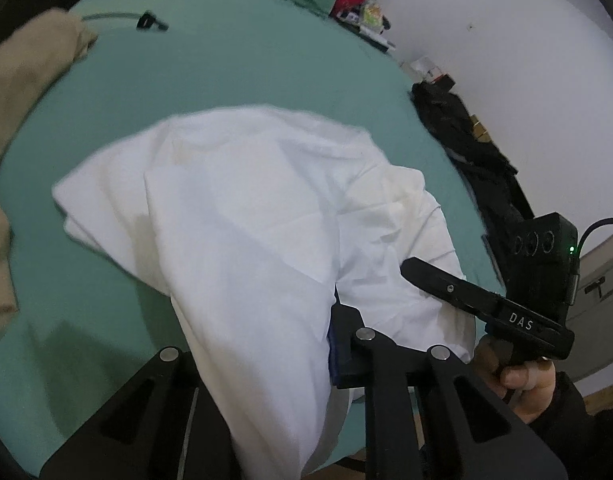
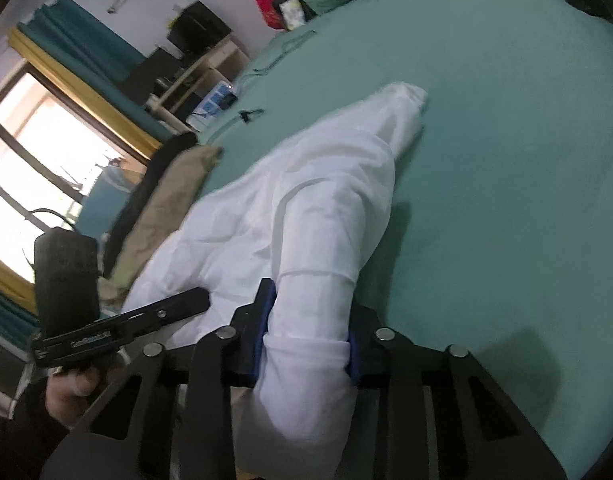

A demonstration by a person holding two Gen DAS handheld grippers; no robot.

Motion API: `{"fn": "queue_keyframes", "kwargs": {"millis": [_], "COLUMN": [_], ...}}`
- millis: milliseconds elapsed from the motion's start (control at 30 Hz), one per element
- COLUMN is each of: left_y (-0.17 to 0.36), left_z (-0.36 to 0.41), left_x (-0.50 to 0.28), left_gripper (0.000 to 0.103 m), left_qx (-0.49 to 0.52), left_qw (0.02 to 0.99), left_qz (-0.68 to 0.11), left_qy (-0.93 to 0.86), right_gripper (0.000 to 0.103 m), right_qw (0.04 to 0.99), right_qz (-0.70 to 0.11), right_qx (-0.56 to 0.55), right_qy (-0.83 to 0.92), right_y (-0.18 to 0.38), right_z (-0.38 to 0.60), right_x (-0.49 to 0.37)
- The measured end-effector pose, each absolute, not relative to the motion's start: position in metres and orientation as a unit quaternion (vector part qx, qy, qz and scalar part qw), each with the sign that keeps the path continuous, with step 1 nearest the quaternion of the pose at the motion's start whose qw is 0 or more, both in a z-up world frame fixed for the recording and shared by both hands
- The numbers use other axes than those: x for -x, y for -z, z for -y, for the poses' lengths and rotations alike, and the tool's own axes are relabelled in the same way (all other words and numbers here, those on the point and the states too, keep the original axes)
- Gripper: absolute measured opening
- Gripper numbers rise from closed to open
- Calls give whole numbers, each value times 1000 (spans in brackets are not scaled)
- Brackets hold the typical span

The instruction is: Fold large clothes

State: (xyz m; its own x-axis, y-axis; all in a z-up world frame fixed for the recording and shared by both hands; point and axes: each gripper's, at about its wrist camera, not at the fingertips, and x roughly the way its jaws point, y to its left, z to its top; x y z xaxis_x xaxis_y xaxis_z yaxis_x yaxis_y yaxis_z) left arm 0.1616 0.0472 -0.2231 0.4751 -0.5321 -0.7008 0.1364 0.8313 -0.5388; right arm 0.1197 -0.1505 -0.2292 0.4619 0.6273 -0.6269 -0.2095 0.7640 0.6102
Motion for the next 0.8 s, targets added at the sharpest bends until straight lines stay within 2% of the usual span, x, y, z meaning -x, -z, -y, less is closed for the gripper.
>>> {"fn": "queue_keyframes", "kwargs": {"millis": [267,800], "left_y": [166,37], "left_z": [-63,-114], "left_x": [-190,-263], "left_gripper": [12,12], "left_qx": [179,72], "left_qw": [863,931], "left_qz": [-426,-305], "left_qy": [203,187], "right_gripper": [26,25], "right_qw": [853,907], "right_qz": [-398,-241], "right_qx": [-204,-154], "right_qy": [-268,-310], "right_y": [179,74], "right_z": [129,74], "right_x": [-134,-218]}}
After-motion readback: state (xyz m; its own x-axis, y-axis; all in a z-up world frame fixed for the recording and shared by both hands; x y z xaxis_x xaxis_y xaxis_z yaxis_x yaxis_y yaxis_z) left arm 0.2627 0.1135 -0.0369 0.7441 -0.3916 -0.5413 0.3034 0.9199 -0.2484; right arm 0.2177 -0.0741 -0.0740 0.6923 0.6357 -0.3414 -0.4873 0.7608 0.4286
